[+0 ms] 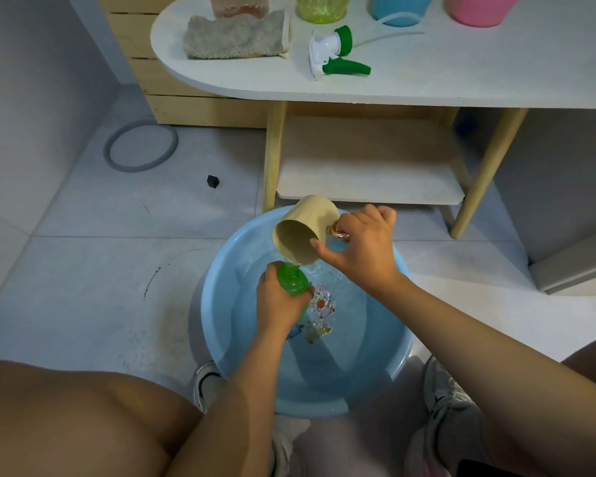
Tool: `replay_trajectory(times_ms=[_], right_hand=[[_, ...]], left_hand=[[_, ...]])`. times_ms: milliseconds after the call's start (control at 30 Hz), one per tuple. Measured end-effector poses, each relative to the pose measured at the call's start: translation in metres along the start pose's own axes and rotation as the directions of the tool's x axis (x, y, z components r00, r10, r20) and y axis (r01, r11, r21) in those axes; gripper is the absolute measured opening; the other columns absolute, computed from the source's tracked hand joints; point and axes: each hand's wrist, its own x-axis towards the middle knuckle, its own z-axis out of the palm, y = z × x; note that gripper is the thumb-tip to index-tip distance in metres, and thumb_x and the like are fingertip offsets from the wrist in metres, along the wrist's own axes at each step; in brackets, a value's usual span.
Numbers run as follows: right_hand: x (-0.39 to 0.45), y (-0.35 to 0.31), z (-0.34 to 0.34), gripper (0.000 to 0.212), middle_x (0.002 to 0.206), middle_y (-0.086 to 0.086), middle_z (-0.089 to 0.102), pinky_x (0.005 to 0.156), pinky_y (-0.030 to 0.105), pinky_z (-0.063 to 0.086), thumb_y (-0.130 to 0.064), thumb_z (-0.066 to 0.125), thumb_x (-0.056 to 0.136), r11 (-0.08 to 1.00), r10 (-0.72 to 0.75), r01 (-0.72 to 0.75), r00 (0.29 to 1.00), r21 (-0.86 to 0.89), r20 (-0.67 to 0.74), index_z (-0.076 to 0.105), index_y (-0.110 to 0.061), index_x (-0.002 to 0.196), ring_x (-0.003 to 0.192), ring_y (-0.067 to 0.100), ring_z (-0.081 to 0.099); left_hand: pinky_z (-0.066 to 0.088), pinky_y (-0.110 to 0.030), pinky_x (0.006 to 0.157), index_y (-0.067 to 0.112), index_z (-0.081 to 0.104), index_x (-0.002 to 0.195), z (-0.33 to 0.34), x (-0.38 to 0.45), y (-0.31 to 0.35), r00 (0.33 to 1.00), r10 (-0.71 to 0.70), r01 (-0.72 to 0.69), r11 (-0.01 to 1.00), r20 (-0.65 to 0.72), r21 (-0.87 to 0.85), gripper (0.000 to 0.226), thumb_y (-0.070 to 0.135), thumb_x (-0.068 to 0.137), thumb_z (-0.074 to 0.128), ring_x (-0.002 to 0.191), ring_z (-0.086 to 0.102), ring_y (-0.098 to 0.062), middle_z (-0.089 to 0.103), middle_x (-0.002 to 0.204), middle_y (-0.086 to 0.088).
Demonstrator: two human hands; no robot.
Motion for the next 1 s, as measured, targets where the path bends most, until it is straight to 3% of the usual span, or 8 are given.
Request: replay_trajectory(times_ms=[600, 1000], right_hand=[[0.0039, 0.0011, -0.0003, 0.046, 0.057, -0.002, 0.055, 0.077, 0.033, 0.027, -0.054, 0.062, 0.073, 0.992, -0.119, 0.114, 0.988, -0.053, -0.099, 0.052, -0.012, 0.058, 0.063, 0.022, 0.049], [0.0043, 0.0045, 0.0018, 0.045, 0.059, -0.003, 0.056, 0.079, 0.032, 0.028, -0.054, 0.063, 0.073, 0.987, -0.152, 0.146, 0.982, -0.062, -0.113, 0.052, -0.012, 0.059, 0.066, 0.019, 0.047]], left_hand=[[0.036, -0.022, 0.073, 0.017, 0.048, 0.119, -0.0028, -0.0035, 0.0031, 1.0, -0.005, 0.005, 1.0, 0.002, -0.011, 0.062, 0.026, 0.069, 0.082, 0.091, 0.048, -0.011, 0.05, 0.107, 0.003], [0.038, -0.023, 0.071, 0.018, 0.05, 0.113, -0.0001, -0.0014, -0.0006, 1.0, 0.002, -0.003, 1.0, -0.01, -0.019, 0.058, 0.026, 0.067, 0.083, 0.089, 0.053, -0.014, 0.057, 0.107, -0.001]])
